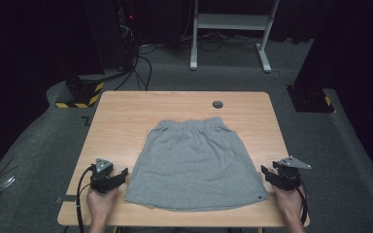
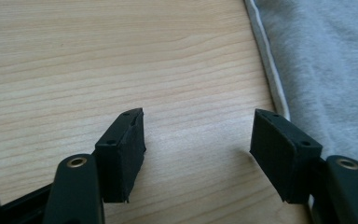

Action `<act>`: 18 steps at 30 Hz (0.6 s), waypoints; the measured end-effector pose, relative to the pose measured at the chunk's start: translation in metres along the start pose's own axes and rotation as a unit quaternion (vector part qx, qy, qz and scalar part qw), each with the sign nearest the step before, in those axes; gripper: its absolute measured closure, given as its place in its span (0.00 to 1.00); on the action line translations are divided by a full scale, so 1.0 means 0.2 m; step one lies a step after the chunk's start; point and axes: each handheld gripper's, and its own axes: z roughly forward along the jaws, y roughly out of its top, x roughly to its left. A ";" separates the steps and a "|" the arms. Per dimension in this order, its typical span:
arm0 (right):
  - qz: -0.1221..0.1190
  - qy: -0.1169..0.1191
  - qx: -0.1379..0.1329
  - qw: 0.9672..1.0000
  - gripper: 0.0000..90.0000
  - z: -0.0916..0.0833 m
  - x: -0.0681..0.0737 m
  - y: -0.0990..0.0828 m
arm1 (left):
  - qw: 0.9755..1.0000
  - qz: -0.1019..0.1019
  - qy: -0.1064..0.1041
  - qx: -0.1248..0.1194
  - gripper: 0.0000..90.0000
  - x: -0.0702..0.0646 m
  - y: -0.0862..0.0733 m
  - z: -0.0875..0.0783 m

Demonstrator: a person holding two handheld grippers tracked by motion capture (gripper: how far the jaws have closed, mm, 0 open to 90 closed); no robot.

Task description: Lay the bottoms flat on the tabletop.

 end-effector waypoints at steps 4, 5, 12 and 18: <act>-0.003 -0.005 0.009 1.000 0.51 0.02 0.00 0.00 | 1.000 0.004 0.009 0.003 0.39 0.00 0.01 0.01; -0.004 -0.006 0.010 1.000 0.51 0.03 0.00 -0.01 | 1.000 0.006 0.011 0.004 0.39 0.00 0.01 0.01; 0.000 -0.010 0.020 1.000 0.47 0.04 0.00 0.00 | 1.000 0.014 0.019 0.010 0.35 -0.02 0.01 0.02; 0.004 -0.016 0.022 1.000 0.44 0.04 0.00 0.00 | 1.000 0.014 0.020 0.010 0.33 -0.02 0.01 0.02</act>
